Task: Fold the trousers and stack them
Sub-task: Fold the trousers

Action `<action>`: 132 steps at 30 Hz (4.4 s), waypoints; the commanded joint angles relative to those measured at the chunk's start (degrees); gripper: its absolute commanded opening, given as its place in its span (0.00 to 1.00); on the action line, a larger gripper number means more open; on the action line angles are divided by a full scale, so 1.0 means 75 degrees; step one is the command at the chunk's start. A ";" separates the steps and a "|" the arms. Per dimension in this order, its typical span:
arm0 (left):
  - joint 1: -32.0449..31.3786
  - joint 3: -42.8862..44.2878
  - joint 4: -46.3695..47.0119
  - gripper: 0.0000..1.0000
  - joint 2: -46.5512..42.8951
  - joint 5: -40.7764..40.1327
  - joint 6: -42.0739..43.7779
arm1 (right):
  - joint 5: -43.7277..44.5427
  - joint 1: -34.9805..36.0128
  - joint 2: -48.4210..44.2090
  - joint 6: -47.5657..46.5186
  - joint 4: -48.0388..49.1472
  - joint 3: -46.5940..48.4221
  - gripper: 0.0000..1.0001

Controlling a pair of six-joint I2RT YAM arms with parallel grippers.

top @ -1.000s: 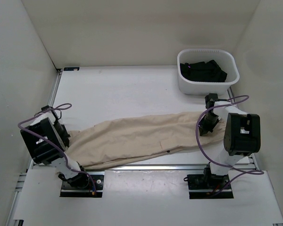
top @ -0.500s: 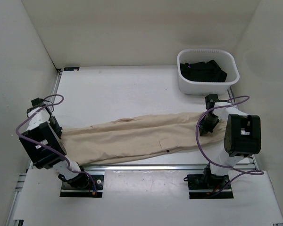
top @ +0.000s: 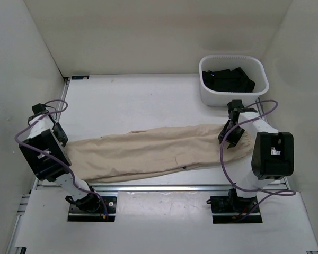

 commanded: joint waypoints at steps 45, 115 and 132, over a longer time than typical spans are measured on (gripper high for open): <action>-0.3386 -0.0874 0.1320 0.59 0.0999 -0.1176 -0.0004 | 0.1112 -0.0851 -0.1877 0.0491 -0.1232 0.1105 0.95; -0.4347 -0.0933 -0.0145 0.65 0.1022 -0.0766 -0.0004 | 0.3210 0.8767 0.3876 -0.0911 -0.0113 0.6669 0.48; -0.4347 -0.0864 -0.0297 0.66 0.0647 -0.0988 -0.0004 | 0.1944 0.7447 0.1437 -0.0621 0.1517 0.3577 0.22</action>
